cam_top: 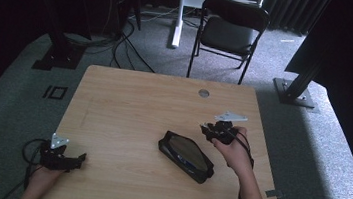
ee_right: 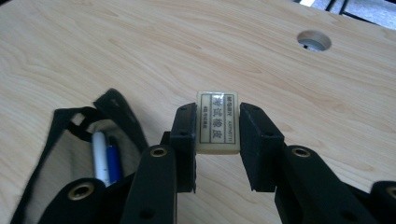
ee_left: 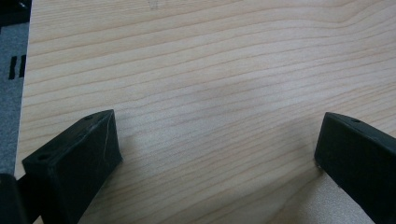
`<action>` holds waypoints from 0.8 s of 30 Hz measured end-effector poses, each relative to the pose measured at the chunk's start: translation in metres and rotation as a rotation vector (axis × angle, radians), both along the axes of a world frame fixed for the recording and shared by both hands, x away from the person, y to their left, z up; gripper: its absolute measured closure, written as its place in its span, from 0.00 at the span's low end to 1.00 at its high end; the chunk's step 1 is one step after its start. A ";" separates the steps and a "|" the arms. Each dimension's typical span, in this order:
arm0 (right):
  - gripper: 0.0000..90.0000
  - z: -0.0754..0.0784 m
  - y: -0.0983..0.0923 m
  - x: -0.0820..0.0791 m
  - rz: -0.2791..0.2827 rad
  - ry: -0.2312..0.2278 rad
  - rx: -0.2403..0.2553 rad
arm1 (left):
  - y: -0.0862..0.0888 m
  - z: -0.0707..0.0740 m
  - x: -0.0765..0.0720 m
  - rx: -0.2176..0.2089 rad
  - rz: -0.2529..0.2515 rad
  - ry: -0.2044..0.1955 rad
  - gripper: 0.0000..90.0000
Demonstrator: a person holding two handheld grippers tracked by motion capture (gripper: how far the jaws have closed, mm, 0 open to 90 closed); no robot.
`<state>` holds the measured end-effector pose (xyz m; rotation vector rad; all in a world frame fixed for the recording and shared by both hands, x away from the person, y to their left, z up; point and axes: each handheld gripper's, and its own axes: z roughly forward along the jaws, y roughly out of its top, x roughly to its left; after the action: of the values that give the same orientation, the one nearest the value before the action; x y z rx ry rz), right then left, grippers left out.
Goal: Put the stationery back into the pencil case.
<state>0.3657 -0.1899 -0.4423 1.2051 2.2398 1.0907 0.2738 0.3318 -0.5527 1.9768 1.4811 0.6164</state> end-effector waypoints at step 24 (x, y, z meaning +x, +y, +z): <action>0.76 0.025 0.027 -0.024 0.166 -0.054 0.008 | 0.000 0.000 0.000 0.000 0.000 -0.001 0.00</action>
<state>0.3416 -0.1633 -0.4178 0.9951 2.3292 1.1801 0.2738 0.3319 -0.5527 1.9766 1.4806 0.6173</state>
